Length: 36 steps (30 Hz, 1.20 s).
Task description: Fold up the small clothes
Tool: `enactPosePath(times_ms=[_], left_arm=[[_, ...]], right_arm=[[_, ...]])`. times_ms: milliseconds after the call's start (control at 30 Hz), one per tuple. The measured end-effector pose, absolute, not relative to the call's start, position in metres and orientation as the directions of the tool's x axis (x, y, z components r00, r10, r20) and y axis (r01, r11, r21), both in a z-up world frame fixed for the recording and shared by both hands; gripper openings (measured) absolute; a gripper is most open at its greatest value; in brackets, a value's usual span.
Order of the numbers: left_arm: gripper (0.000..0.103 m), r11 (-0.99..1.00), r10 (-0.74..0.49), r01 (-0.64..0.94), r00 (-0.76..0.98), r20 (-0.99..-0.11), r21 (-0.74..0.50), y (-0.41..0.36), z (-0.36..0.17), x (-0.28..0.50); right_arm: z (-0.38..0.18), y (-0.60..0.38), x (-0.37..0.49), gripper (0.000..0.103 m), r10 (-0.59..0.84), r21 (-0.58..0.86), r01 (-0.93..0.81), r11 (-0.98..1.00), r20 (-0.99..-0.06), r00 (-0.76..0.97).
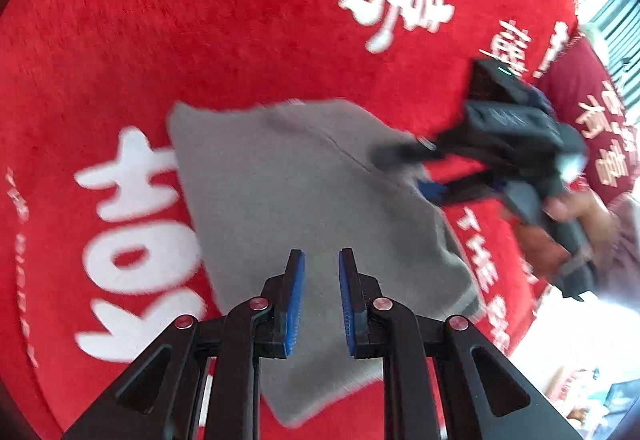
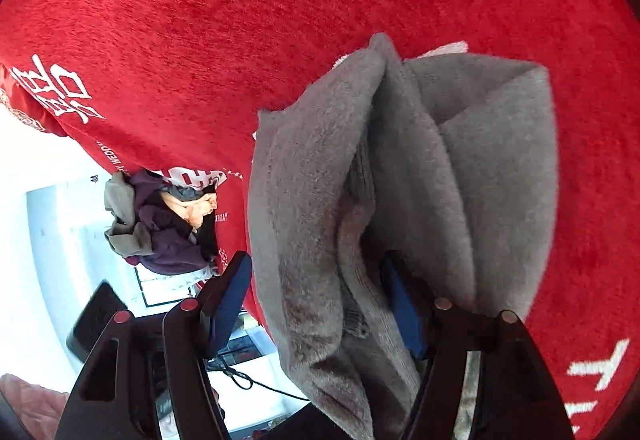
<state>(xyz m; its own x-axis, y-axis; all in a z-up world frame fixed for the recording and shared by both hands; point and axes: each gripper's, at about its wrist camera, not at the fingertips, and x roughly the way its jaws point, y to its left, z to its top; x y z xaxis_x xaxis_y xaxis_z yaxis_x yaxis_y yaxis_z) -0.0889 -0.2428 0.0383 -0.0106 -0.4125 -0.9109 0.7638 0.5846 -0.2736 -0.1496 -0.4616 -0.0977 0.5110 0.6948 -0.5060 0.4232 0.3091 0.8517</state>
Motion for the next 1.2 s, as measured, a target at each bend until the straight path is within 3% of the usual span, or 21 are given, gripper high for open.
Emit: enactPosePath(times_ms=[67, 167, 233, 267, 467, 600, 833, 933, 1067, 1100, 1200], left_arm=[[0.019, 0.613, -0.404, 0.718, -0.074, -0.912, -0.33, -0.235, 0.03, -0.09], [0.019, 0.675, -0.358, 0.68, -0.038, -0.933, -0.287, -0.228, 0.019, -0.086], [0.019, 0.684, -0.345, 0.681, -0.016, -0.938, -0.263, -0.227, 0.013, -0.082], [0.019, 0.679, -0.343, 0.686, -0.016, -0.939, -0.26, -0.226, 0.01, -0.081], [0.019, 0.623, -0.356, 0.73, -0.058, -0.933, -0.283, -0.228, 0.012, -0.085], [0.019, 0.572, -0.372, 0.753, -0.113, -0.921, -0.324, -0.232, 0.017, -0.092], [0.019, 0.552, -0.344, 0.758, -0.173, -0.923, -0.348, -0.241, -0.005, -0.104], [0.019, 0.56, -0.331, 0.764, -0.148, -0.932, -0.32, -0.244, -0.005, -0.107], [0.019, 0.595, -0.321, 0.744, -0.126, -0.939, -0.303, -0.239, 0.002, -0.105], [0.021, 0.607, -0.32, 0.737, -0.115, -0.941, -0.296, -0.237, 0.004, -0.104], [0.1, 0.654, -0.308, 0.712, -0.058, -0.95, -0.256, -0.221, 0.009, -0.098]], right_arm=[[-0.099, -0.46, -0.144, 0.071, 0.696, 0.857, 0.422, 0.296, -0.496, 0.519], [-0.102, -0.459, -0.129, 0.07, 0.697, 0.867, 0.414, 0.279, -0.479, 0.534], [-0.104, -0.457, -0.122, 0.043, 0.687, 0.846, 0.438, 0.306, -0.514, 0.513], [-0.104, -0.456, -0.119, 0.02, 0.683, 0.834, 0.446, 0.325, -0.533, 0.499], [-0.025, -0.434, -0.124, 0.019, 0.618, 0.833, 0.273, 0.482, -0.543, 0.569], [-0.003, -0.434, -0.144, 0.019, 0.588, 0.815, 0.275, 0.509, -0.563, 0.58], [-0.073, -0.47, -0.171, 0.02, 0.503, 0.675, 0.476, 0.563, -0.738, 0.451], [-0.094, -0.478, -0.174, 0.022, 0.527, 0.7, 0.51, 0.5, -0.713, 0.463], [-0.076, -0.473, -0.188, 0.047, 0.502, 0.678, 0.531, 0.508, -0.734, 0.458], [-0.067, -0.471, -0.196, 0.051, 0.493, 0.663, 0.535, 0.523, -0.748, 0.445], [-0.044, -0.451, -0.217, 0.051, 0.484, 0.646, 0.517, 0.562, -0.764, 0.428]])
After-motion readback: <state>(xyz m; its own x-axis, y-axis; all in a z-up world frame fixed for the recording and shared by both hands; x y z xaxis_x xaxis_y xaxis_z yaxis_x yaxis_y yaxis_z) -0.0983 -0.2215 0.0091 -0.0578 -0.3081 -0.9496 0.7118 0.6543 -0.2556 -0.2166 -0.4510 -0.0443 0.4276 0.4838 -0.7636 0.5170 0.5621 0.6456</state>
